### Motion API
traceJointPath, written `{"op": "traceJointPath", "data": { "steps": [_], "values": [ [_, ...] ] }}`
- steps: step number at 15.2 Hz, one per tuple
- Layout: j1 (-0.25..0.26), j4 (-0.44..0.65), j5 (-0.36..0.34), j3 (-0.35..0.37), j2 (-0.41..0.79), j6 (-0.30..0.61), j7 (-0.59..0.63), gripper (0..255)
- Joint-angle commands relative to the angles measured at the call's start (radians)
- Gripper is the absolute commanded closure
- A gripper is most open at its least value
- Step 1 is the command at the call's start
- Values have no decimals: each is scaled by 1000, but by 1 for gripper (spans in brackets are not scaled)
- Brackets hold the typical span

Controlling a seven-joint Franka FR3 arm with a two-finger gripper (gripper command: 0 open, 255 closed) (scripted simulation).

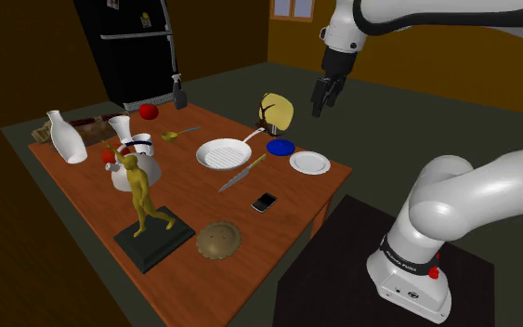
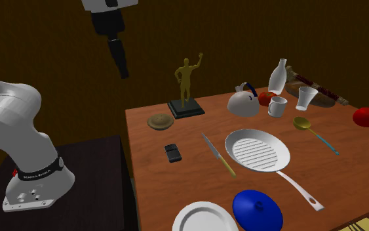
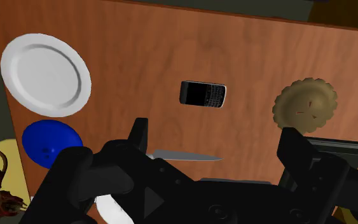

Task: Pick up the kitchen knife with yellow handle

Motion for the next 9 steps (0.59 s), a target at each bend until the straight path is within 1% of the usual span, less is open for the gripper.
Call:
{"op": "traceJointPath", "data": {
  "steps": [1, 5, 9],
  "values": [
    [0, 0, 0, 0, 0, 0, 0, 0],
    [-26, -27, 29, 67, 106, 122, 165, 0],
    [-55, -24, 46, 128, 238, 239, 329, 0]
  ]
}}
